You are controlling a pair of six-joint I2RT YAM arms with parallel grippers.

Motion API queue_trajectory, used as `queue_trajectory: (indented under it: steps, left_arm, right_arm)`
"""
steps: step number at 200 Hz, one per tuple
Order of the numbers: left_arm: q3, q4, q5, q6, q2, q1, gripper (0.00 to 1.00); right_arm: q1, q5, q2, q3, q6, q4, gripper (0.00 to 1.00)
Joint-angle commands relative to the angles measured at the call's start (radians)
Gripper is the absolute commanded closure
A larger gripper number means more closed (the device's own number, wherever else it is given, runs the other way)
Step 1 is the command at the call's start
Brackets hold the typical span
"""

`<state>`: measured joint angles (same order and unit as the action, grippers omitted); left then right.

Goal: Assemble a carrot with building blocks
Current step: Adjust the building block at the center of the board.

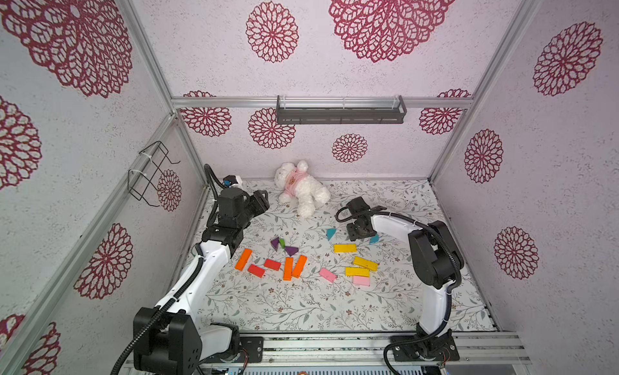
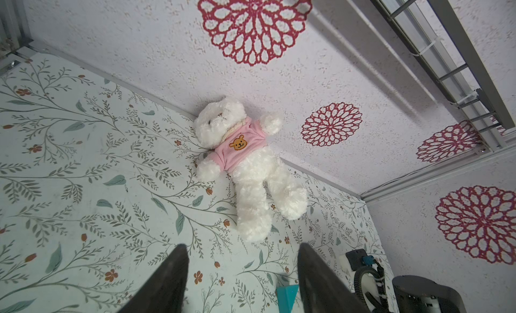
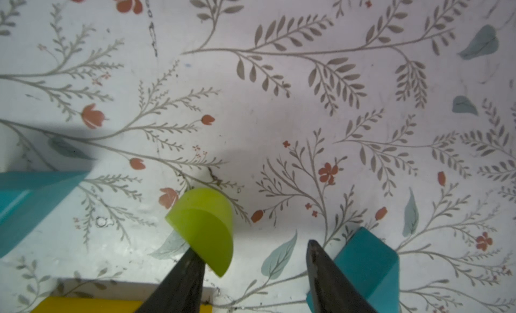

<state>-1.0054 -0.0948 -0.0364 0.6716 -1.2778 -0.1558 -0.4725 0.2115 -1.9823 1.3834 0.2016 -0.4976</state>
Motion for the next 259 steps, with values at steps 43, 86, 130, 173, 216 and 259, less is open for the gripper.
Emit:
queue_trajectory:
  steps: [43, 86, 130, 173, 216, 259]
  left_arm:
    - [-0.006, 0.023, 0.0, 0.013, -0.003, 0.009, 0.36]
    - [-0.005, 0.024, -0.003, 0.016, -0.006, 0.009, 0.36]
    - [-0.006, 0.024, -0.002, 0.016, -0.005, 0.009, 0.36]
    - [-0.006, 0.025, -0.008, 0.018, -0.007, 0.009, 0.36]
    - [-0.007, 0.033, -0.024, 0.029, -0.014, 0.009, 0.36]
    - [-0.006, 0.038, -0.042, 0.039, -0.011, 0.006, 0.37]
  right_arm:
    - [0.026, 0.009, 0.005, 0.006, -0.019, -0.018, 0.42]
    - [0.036, 0.017, 0.005, 0.005, -0.019, -0.02, 0.42]
    - [0.039, 0.026, -0.009, 0.012, -0.021, -0.024, 0.42]
    - [0.035, -0.006, 0.035, -0.002, -0.015, -0.024, 0.42]
    - [0.032, -0.019, 0.236, -0.074, 0.006, -0.023, 0.35]
    - [0.086, -0.05, 0.306, -0.23, 0.022, 0.004, 0.28]
